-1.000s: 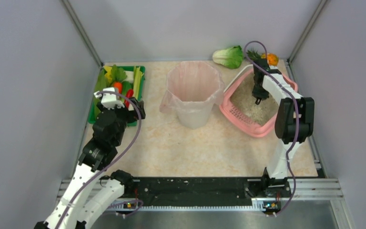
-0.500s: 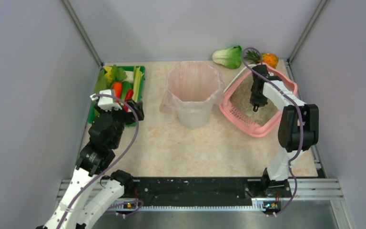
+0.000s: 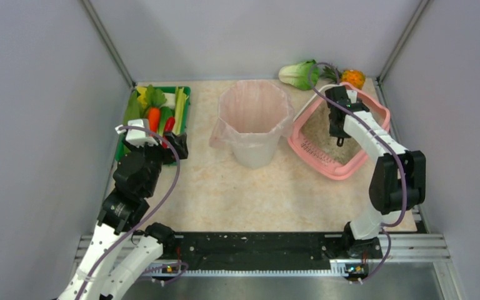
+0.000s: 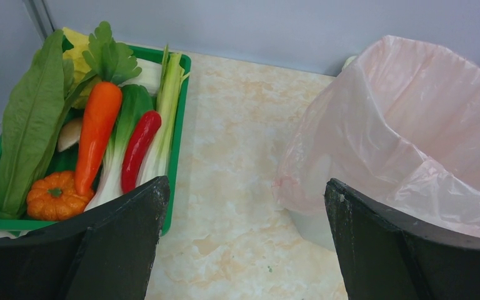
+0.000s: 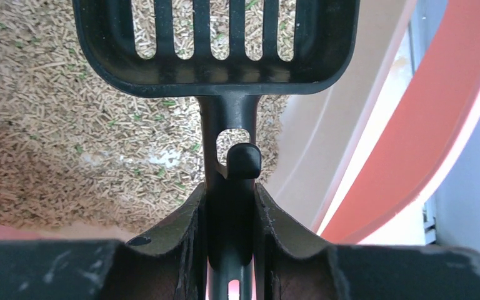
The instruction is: Clean the litter box
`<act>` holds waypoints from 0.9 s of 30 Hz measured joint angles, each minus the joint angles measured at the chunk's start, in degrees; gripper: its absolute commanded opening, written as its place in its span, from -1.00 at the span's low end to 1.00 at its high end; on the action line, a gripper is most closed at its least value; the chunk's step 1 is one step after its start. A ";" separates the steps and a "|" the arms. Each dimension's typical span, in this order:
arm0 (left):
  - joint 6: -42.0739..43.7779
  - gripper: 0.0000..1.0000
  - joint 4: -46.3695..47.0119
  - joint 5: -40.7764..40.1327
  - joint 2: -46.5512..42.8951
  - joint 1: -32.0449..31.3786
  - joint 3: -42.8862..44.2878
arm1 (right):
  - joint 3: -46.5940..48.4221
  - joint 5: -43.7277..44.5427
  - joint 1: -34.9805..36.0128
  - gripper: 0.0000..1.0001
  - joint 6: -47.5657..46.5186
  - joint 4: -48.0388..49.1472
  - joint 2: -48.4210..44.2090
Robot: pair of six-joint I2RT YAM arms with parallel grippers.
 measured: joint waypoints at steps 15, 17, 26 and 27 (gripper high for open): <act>-0.09 0.98 0.00 0.35 0.04 0.00 0.00 | -1.60 4.33 1.95 -1.00 -1.86 -1.22 -1.55; -0.09 0.98 0.02 0.35 0.04 0.00 0.00 | -1.62 3.76 1.95 -1.00 -2.16 -1.33 -2.67; -0.11 0.98 0.04 0.35 0.07 0.00 0.00 | -4.22 -2.95 0.63 -1.00 -2.43 -0.11 -7.89; -0.11 0.98 0.04 0.35 0.07 0.00 0.00 | -4.22 -3.28 0.46 -1.00 -2.38 -0.13 -7.87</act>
